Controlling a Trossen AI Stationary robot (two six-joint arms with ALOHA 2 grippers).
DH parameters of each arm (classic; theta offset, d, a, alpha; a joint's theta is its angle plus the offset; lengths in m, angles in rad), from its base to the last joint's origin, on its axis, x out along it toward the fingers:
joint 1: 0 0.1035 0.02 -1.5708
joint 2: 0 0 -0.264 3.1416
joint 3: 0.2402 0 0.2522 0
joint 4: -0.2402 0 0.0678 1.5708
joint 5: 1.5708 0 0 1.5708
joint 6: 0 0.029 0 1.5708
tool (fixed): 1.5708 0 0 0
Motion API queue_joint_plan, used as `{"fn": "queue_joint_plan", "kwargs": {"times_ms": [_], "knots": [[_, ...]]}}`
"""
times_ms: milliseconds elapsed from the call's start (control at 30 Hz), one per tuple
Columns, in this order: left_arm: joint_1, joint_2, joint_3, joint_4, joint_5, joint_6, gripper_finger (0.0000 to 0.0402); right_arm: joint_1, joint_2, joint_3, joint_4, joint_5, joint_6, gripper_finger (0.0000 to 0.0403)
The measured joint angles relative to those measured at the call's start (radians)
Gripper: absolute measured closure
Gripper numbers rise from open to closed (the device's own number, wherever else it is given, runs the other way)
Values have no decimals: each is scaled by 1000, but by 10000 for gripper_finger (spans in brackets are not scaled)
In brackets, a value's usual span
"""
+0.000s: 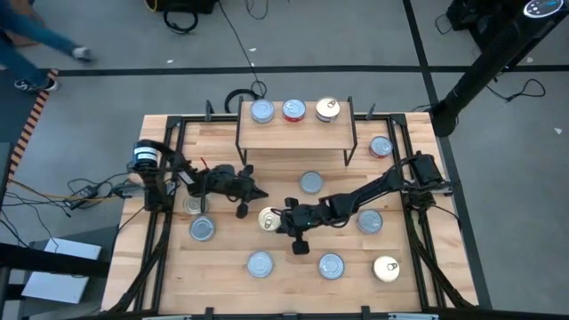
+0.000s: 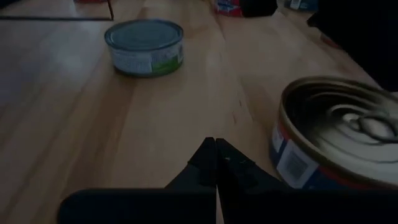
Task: Stack canned seafood by type on shelf
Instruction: Stack the blue and pink tuna can on top of the blue and pink tuna can on the shelf
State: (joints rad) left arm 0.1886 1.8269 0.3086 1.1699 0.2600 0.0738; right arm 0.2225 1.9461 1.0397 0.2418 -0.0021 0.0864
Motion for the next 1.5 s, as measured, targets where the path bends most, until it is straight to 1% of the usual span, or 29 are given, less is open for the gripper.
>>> {"fn": "queue_joint_plan", "kwargs": {"times_ms": [100, 200, 300, 367, 433, 567, 700, 800, 1033, 1267, 1333, 1367, 1500], "knots": [[0, 19, 5, 1, 7, 0, 401, 9, 0, 0, -1, 6, -3, 396], [0, 25, 6, 27, 35, 0, 401, 19, -1, 11, -5, 65, -25, 394], [-1, 25, 7, 52, 41, 0, 401, 31, -11, 57, -90, 161, -37, 384], [-1, 25, 6, 52, 41, 0, 401, 33, -11, 92, -165, 188, -44, 370], [-1, 25, 6, 49, 41, 0, 401, 33, -4, 116, -214, 190, -61, 354], [-1, 25, 6, 46, 41, -3, 401, 33, -2, 126, -220, 166, -96, 322], [-2, 25, 6, 42, 41, -6, 401, 23, -2, 126, -241, 157, -145, 304], [-2, 25, 6, 41, 41, -6, 401, 11, -2, 126, -265, 134, -184, 301], [-2, 25, 6, 41, 41, -7, 401, -9, -1, 126, -305, 127, -271, 302], [-2, 25, 6, 41, 44, -13, 401, -24, -1, 126, -315, 85, -350, 302], [-2, 25, 6, 45, 79, -26, 401, -28, -1, 127, -320, 79, -356, 306], [-2, 25, 6, 50, 115, -28, 401, -30, -2, 127, -322, 79, -358, 310], [-1, 25, 6, 99, 318, -52, 401, -34, -3, 127, -328, 75, -362, 335]]}}
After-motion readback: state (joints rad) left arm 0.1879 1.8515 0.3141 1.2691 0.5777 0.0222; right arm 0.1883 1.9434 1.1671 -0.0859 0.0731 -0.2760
